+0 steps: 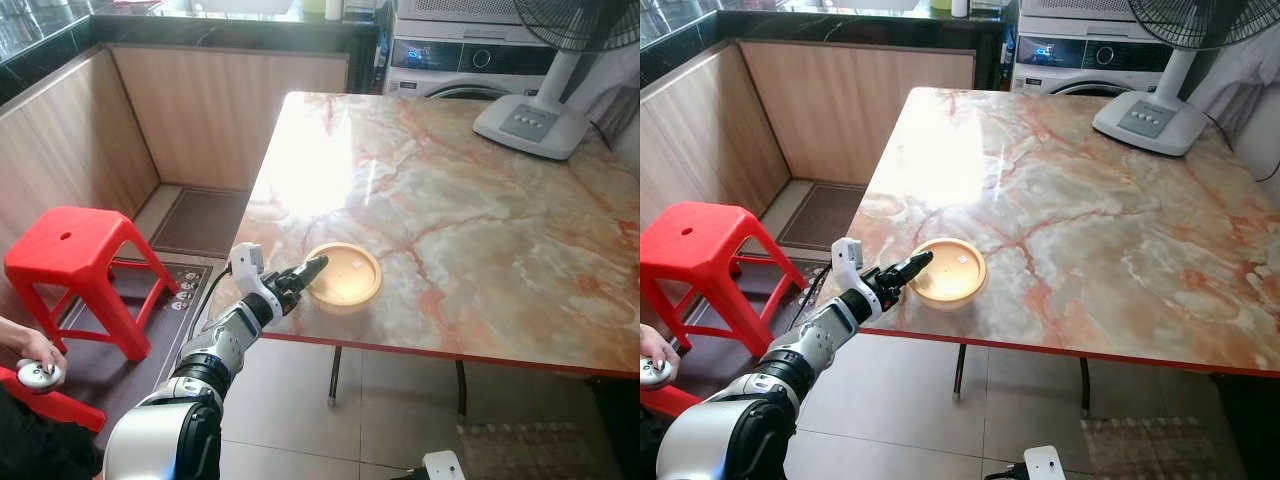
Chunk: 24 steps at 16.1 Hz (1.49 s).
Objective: Restocking fridge
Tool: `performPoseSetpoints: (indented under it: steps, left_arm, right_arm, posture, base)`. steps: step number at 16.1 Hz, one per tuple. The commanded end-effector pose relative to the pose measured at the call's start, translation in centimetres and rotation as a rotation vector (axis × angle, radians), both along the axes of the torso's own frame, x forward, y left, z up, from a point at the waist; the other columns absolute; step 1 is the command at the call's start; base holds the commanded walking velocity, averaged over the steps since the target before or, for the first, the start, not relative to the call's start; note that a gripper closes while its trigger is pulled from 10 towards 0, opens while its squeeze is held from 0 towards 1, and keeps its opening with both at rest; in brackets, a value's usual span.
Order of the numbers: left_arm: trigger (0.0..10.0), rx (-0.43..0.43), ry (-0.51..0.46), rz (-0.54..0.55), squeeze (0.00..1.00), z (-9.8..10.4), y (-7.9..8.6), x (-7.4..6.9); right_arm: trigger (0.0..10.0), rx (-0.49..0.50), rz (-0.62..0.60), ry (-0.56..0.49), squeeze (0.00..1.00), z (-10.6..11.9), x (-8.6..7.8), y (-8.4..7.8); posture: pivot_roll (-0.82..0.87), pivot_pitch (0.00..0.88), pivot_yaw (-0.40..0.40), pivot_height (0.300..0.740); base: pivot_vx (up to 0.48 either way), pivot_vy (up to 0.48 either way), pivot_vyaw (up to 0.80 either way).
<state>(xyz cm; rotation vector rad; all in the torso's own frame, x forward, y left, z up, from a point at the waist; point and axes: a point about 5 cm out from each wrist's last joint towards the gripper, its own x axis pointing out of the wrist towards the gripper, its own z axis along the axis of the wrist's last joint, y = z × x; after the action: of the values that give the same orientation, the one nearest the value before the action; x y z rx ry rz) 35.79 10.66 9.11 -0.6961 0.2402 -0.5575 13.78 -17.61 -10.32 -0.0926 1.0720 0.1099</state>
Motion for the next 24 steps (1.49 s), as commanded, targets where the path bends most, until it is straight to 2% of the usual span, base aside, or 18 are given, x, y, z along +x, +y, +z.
performPoseSetpoints:
  steps: [1, 13, 14, 15, 16, 17, 21, 22, 23, 24]
  left_arm:
    - [0.0, -0.002, 0.001, 0.006, 0.00, -0.3, 0.2, -0.1]
    - [0.0, -0.051, -0.012, 0.029, 0.00, -0.6, 0.5, -0.5]
    - [0.7, -0.061, -0.018, 0.076, 0.00, -0.5, 1.0, -0.5]
    - [2.4, -0.069, -0.022, 0.104, 0.00, -0.4, 1.3, -0.5]
    - [10.0, -0.071, -0.033, 0.127, 0.00, -0.3, 1.7, -0.6]
    - [10.0, -0.070, -0.040, 0.142, 0.00, -0.3, 1.9, -0.6]
    - [10.0, -0.197, -0.013, 0.309, 0.00, 0.3, 4.1, -1.6]
    - [10.0, -0.220, 0.006, 0.338, 0.33, 0.4, 4.4, -1.9]
    - [10.0, -0.190, 0.005, 0.340, 1.00, 0.4, 4.5, -2.1]
    - [10.0, -0.176, 0.006, 0.343, 1.00, 0.4, 4.6, -2.3]
  right_arm:
    - [10.0, -0.008, 0.005, 0.004, 0.00, 0.0, 0.0, -0.2]
    - [10.0, -0.018, 0.021, 0.006, 0.00, 0.1, 0.2, -0.3]
    - [10.0, -0.017, 0.022, 0.006, 0.00, 0.1, 0.2, -0.3]
    - [10.0, -0.016, 0.022, 0.006, 0.00, 0.1, 0.2, -0.3]
    - [10.0, -0.015, 0.021, 0.005, 0.00, 0.1, 0.2, -0.3]
    - [10.0, -0.014, 0.021, 0.004, 0.00, 0.1, 0.2, -0.3]
    - [10.0, -0.012, 0.025, 0.004, 0.00, 0.1, 0.3, -0.2]
    - [10.0, -0.011, 0.026, 0.004, 0.00, 0.1, 0.3, -0.2]
    - [10.0, -0.011, 0.021, 0.002, 0.00, 0.1, 0.3, -0.2]
    - [10.0, -0.010, 0.019, 0.001, 0.00, 0.1, 0.3, -0.2]
  posture:
    - [-0.01, 0.000, -0.031, 0.740]
    - [0.00, 0.000, -0.041, 0.740]
    - [0.00, 0.000, -0.042, 0.740]
    - [0.00, 0.000, -0.042, 0.740]
    - [0.00, 0.000, -0.042, 0.740]
    - [0.00, 0.000, -0.042, 0.740]
    - [0.01, 0.000, -0.044, 0.740]
    - [0.02, 0.000, -0.044, 0.740]
    - [0.02, 0.000, -0.044, 0.740]
    - [0.02, 0.000, -0.044, 0.740]
  base:
    - [0.000, 0.000, 0.00]
    - [0.000, 0.000, 0.00]
    - [0.000, 0.000, 0.00]
    - [0.000, 0.000, 0.00]
    - [0.000, 0.000, 0.00]
    - [0.000, 0.000, 0.00]
    - [0.000, 0.000, 0.00]
    - [0.000, 0.000, 0.00]
    - [0.000, 0.000, 0.00]
    - [0.000, 0.000, 0.00]
